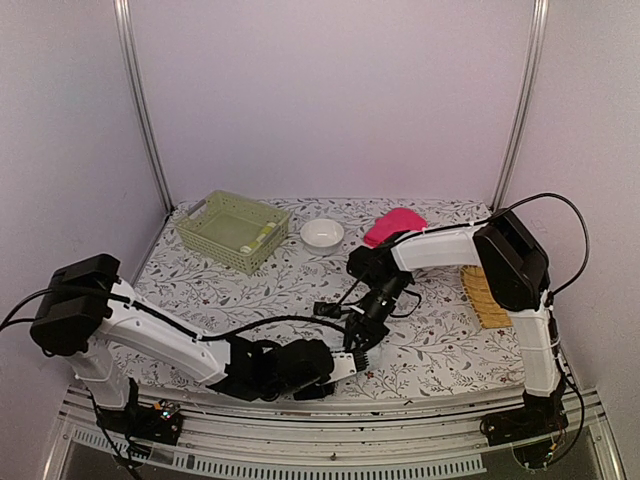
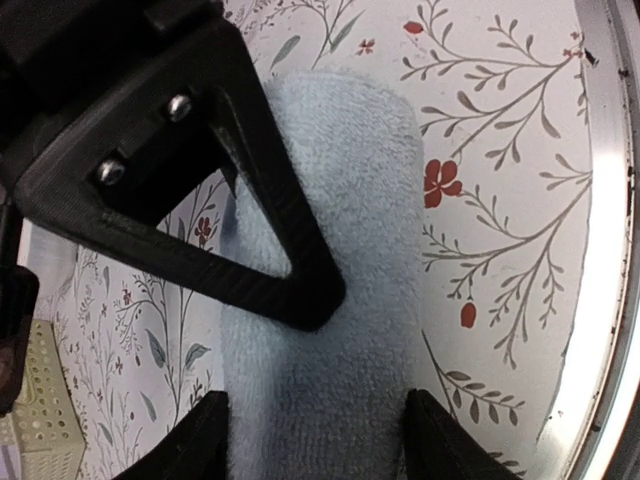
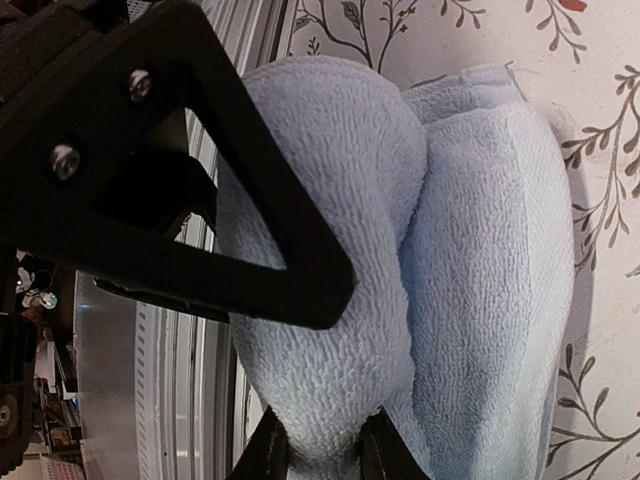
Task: Roll the towels
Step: Roll the towel at the center of the board.
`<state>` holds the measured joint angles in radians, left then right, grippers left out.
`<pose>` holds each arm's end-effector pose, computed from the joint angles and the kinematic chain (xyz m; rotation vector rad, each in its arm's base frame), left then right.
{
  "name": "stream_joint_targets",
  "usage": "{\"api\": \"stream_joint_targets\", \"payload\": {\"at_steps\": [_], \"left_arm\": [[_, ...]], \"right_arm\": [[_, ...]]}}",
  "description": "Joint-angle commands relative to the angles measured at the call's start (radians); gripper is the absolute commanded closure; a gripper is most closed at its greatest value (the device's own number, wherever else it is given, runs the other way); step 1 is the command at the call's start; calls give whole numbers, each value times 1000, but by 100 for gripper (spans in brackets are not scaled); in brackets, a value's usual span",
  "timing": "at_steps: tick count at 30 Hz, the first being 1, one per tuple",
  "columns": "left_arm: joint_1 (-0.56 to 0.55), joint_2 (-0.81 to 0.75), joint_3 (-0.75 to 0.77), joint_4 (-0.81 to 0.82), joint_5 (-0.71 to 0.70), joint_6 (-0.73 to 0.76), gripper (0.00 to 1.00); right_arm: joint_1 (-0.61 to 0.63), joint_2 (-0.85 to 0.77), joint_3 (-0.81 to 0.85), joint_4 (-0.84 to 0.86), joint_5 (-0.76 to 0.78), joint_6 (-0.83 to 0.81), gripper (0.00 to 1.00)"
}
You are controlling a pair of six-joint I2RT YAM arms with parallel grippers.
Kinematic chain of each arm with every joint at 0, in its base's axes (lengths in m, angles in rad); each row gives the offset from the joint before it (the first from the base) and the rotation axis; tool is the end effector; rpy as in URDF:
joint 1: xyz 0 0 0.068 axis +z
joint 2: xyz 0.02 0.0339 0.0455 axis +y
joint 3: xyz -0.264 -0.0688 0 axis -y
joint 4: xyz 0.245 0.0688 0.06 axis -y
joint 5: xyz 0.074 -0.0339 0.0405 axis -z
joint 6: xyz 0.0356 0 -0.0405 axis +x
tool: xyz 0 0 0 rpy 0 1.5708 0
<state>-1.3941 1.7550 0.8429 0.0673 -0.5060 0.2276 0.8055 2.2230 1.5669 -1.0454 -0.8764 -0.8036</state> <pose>0.0760 -0.3273 0.1374 1.4938 1.7276 0.0150 0.2562 0.3062 0.1254 1.9131 -1.9576 -1.2818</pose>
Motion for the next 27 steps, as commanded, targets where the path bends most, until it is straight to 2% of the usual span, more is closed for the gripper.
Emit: {"api": "stream_joint_targets", "payload": {"at_steps": [1, 8, 10, 12, 14, 19, 23, 27], "left_arm": [[-6, 57, 51, -42, 32, 64, 42], [21, 109, 97, -98, 68, 30, 52], [30, 110, 96, -105, 87, 20, 55], [41, 107, 94, -112, 103, 9, 59], [50, 104, 95, -125, 124, -3, 61], [91, 87, 99, -153, 216, -61, 66], [160, 81, 110, -180, 348, -126, 69], [228, 88, 124, -198, 462, -180, 71]], "right_arm": [[14, 67, -12, -45, 73, 7, 79], [14, 60, -10, -57, 59, 6, 77], [14, 40, -10, -64, 57, 6, 74], [11, 3, -6, -76, 63, -3, 65], [2, -53, 3, -84, 69, -4, 59], [-72, -208, 72, -129, 77, 12, 51], [-117, -346, 64, -113, 77, 26, 49], [-135, -485, -10, -12, 100, 79, 49]]}}
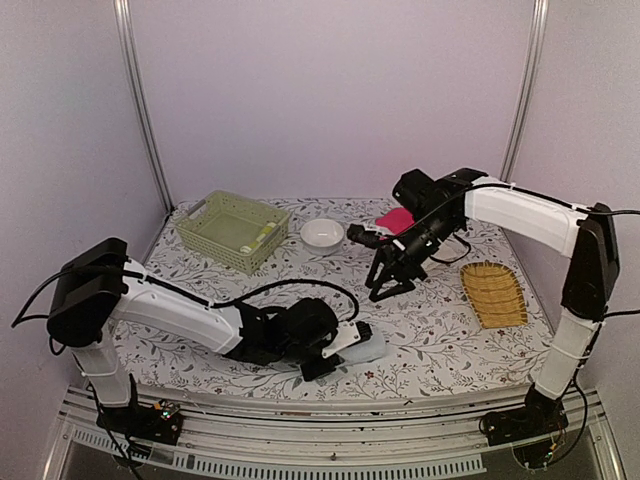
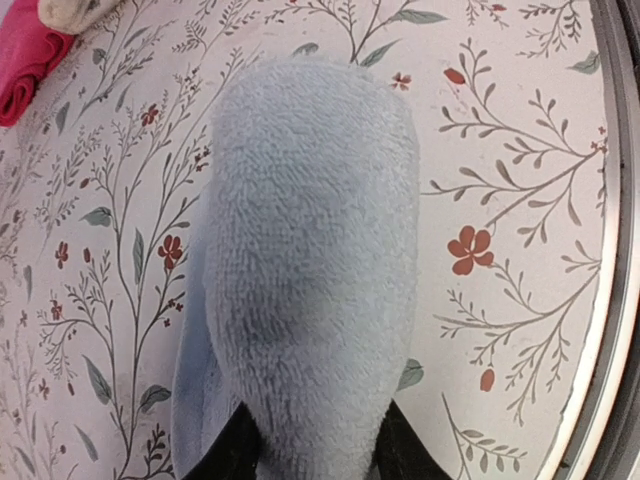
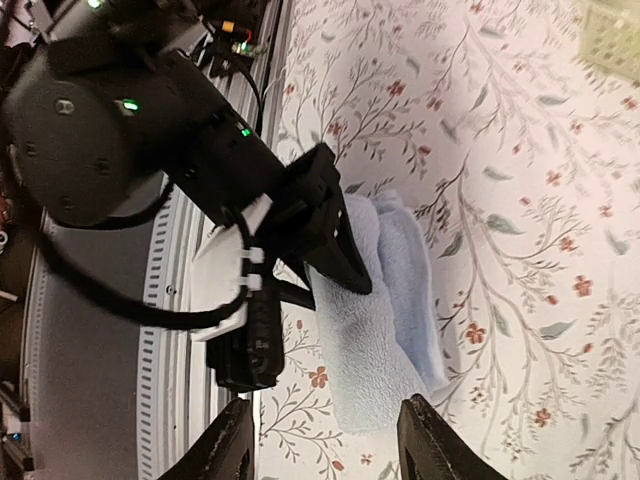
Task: Roll the towels
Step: Roll the towel at the center of the board.
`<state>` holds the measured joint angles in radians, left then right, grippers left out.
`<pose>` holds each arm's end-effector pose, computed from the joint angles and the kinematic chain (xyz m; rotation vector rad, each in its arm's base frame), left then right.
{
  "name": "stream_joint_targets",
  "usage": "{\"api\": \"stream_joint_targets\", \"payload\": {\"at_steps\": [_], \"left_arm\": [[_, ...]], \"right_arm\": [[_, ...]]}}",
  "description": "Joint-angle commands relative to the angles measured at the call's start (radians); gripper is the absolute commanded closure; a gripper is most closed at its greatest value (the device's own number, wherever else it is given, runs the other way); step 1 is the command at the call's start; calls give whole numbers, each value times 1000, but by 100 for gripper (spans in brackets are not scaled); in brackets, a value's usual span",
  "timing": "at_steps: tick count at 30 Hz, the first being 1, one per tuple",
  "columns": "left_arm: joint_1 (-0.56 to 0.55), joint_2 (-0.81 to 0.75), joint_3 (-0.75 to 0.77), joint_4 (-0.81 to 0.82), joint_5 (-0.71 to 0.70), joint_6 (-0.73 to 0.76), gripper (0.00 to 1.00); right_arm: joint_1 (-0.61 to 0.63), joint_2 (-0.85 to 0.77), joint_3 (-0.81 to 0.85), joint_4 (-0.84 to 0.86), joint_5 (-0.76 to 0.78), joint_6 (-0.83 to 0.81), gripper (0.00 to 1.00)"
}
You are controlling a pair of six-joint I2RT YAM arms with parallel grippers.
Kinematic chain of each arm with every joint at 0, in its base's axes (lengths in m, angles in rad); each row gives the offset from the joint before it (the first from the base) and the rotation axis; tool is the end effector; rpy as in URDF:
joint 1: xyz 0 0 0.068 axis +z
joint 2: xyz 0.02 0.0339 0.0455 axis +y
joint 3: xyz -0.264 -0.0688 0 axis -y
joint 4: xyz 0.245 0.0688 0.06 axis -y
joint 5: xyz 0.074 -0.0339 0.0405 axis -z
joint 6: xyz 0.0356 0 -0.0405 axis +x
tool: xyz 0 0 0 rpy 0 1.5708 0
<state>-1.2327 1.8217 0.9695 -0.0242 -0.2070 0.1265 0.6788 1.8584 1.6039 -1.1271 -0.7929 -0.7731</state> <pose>0.1269 -0.3387 0.1407 1.4595 1.9520 -0.2477 0.2687 0.2494 0.2658 -1.8771 1.9527 1.1196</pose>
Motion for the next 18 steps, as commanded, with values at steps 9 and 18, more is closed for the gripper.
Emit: {"api": "stream_joint_targets", "payload": {"at_steps": [9, 18], "left_arm": [[194, 31, 10, -108, 391, -187, 74], [269, 44, 10, -101, 532, -250, 76]], "right_arm": [[-4, -342, -297, 345, 156, 113, 58], [155, -325, -522, 585, 466, 72, 56]]}}
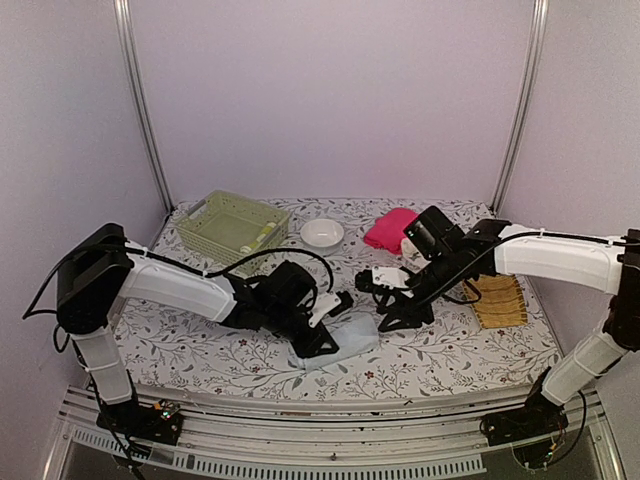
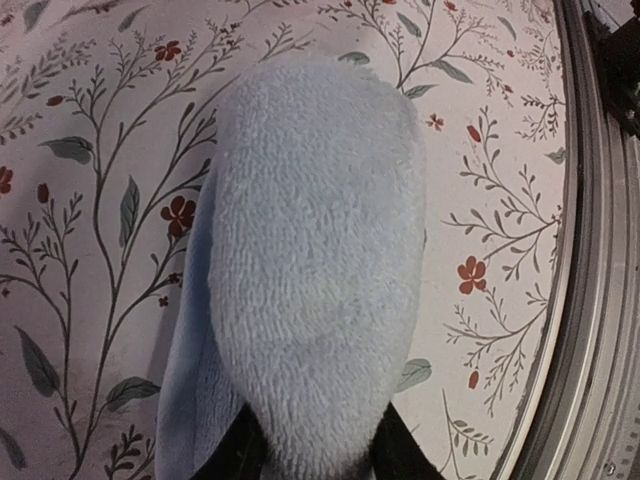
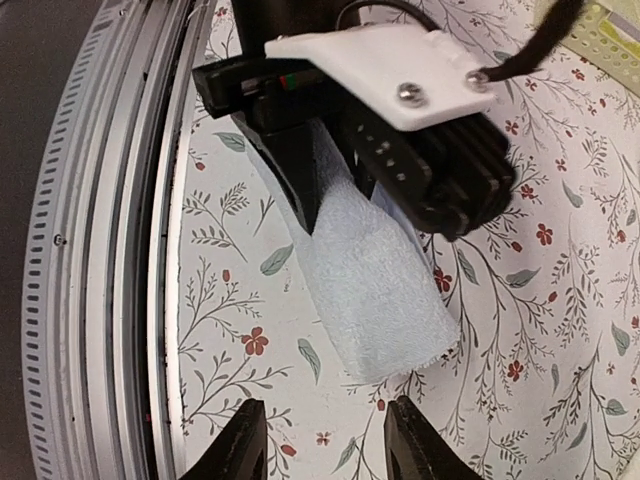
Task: Roll the towels
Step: Roll the towel at the center of the board.
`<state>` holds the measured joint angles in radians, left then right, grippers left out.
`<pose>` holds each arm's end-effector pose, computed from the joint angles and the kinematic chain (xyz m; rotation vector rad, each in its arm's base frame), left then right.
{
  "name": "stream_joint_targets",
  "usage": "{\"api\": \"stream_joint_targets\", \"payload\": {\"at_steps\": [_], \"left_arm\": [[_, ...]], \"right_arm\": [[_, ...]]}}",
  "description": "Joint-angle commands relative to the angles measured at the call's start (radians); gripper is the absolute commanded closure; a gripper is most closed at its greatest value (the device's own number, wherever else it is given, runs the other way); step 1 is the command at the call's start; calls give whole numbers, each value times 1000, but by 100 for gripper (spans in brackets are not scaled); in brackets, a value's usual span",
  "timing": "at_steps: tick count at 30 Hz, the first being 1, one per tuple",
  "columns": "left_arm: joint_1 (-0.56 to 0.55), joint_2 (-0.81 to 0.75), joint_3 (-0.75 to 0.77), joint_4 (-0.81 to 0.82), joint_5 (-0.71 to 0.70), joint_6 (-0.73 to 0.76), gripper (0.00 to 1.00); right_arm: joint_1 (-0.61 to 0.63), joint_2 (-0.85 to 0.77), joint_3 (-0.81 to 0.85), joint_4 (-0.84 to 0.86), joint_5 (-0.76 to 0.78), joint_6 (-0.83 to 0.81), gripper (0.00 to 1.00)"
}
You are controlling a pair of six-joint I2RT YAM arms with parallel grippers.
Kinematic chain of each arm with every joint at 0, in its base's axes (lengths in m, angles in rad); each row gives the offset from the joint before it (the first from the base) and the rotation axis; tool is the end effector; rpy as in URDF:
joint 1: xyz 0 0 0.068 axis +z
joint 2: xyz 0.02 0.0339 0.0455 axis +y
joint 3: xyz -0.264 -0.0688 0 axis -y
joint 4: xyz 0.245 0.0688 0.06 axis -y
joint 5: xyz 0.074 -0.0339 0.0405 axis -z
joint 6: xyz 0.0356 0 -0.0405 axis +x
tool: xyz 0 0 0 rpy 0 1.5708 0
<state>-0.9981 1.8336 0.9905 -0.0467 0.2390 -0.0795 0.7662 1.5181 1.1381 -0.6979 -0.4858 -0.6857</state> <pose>0.1906 -0.3111 0.1410 1.2416 2.2630 -0.7346 0.2088 0.2240 0.2491 -1.8426 1.8323 0.6684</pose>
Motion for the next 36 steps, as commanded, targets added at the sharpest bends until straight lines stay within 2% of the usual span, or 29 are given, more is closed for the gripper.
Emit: {"api": "stream_joint_targets", "payload": {"at_steps": [1, 7, 23, 26, 29, 32, 36], "left_arm": [[44, 33, -12, -75, 107, -51, 76], [87, 41, -9, -75, 182, -73, 77], [139, 67, 11, -64, 339, -71, 78], [159, 85, 25, -64, 382, -73, 77], [182, 95, 42, -81, 395, -77, 74], [194, 68, 38, -96, 355, -77, 60], [194, -22, -1, -81, 295, -85, 48]], "right_arm": [[82, 20, -70, 185, 180, -15, 55], [134, 88, -84, 275, 224, -48, 48], [168, 330, -90, 442, 277, -143, 46], [170, 362, -88, 437, 275, -153, 51], [172, 387, -76, 394, 261, -162, 63], [172, 415, -48, 326, 237, -167, 76], [171, 449, 3, 207, 186, -160, 83]]}}
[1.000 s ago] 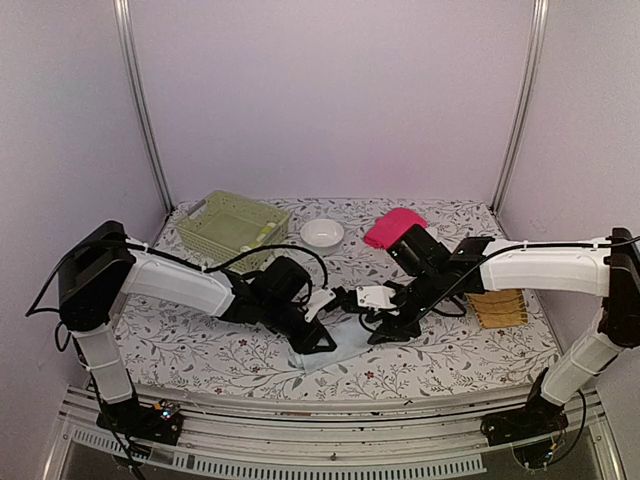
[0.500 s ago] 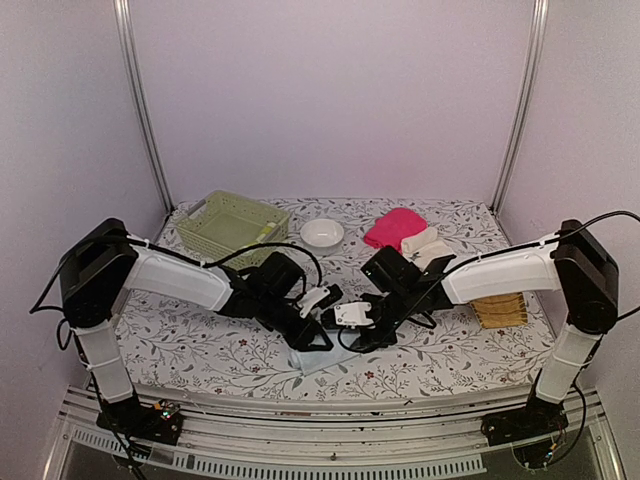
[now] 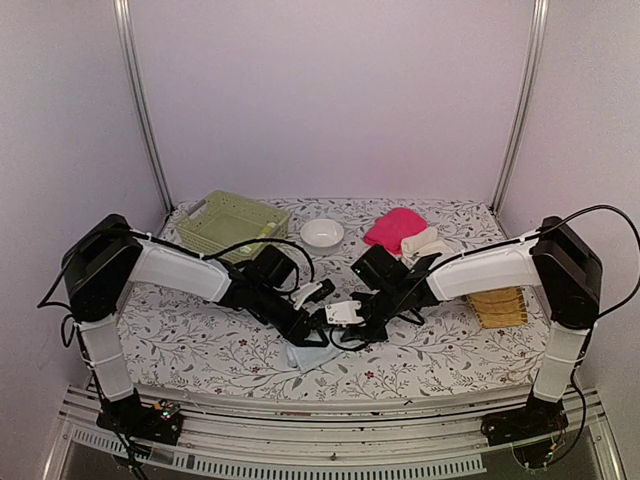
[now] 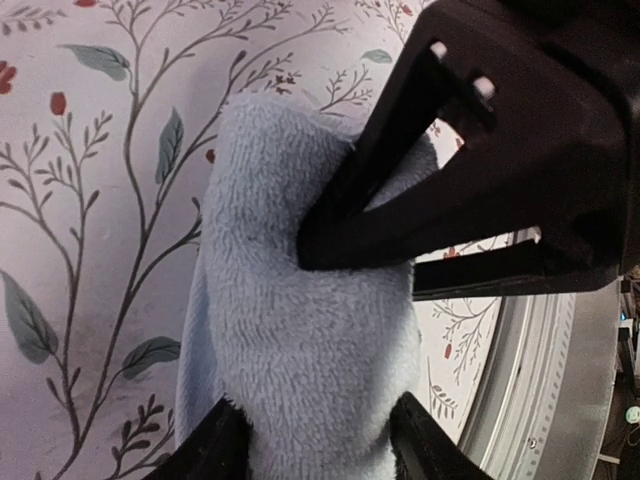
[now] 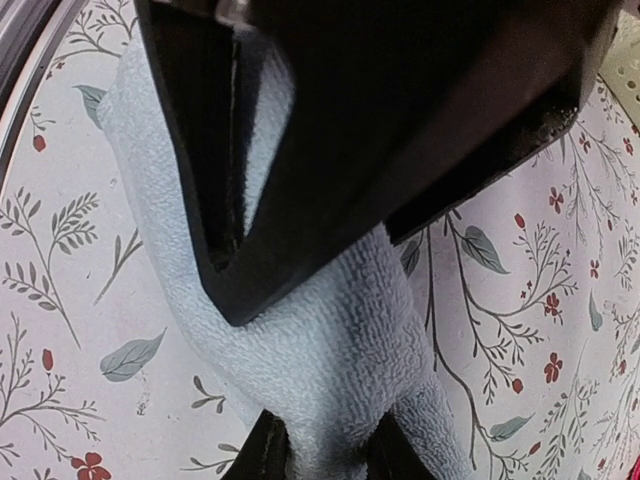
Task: Roll the towels
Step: Roll the towel at the center of the board.
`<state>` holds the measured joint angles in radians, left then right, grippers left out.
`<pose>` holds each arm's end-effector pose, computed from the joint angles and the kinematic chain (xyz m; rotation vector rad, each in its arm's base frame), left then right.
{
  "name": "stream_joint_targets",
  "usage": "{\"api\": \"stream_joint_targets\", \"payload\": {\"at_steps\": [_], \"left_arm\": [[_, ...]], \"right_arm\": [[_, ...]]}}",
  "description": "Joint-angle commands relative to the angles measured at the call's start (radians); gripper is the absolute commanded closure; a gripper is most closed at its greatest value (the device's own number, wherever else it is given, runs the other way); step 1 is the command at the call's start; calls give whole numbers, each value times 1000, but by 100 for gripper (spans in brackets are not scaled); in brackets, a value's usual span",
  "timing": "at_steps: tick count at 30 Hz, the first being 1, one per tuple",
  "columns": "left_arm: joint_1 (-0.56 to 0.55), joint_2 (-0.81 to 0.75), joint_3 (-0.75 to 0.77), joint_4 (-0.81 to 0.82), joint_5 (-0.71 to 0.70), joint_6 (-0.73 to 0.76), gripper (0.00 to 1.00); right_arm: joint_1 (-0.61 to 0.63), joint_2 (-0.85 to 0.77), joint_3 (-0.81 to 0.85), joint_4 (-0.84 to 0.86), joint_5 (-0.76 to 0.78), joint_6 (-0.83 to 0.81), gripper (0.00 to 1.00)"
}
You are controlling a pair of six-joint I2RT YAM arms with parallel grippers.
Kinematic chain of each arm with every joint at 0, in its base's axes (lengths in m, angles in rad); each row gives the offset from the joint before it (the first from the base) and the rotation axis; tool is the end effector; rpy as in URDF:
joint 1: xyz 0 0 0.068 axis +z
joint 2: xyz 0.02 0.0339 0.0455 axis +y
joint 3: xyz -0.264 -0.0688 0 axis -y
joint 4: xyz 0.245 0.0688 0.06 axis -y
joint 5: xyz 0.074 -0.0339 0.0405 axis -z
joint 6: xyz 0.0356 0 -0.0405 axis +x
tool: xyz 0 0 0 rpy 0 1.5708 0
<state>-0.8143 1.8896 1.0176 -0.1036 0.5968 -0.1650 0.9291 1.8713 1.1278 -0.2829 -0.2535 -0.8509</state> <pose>0.2355 -0.2787 0.1296 1.0935 2.4572 -1.1131 0.2175 0.3060 0.1512 -2.0672 1.5560 0.3575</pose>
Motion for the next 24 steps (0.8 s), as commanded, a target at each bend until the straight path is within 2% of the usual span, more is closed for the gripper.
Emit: {"api": "stream_joint_targets", "payload": {"at_steps": [1, 6, 10, 15, 20, 24], "left_arm": [[11, -108, -42, -23, -82, -3, 46], [11, -281, -151, 6, -233, -44, 43], [-30, -462, -288, 105, -382, -72, 46], [-245, -671, -447, 260, -686, 49, 49], [-422, -704, -427, 197, -893, 163, 52], [-475, -654, -399, 158, -899, 222, 53]], "right_arm": [[9, 106, 34, -248, -60, 9, 85], [9, 145, 112, -417, -108, 48, 87], [8, 173, 206, -578, -176, 85, 87], [3, 244, 333, -729, -257, 113, 87], [-29, 339, 461, -819, -312, 135, 87], [-74, 432, 598, -889, -349, 149, 87]]}}
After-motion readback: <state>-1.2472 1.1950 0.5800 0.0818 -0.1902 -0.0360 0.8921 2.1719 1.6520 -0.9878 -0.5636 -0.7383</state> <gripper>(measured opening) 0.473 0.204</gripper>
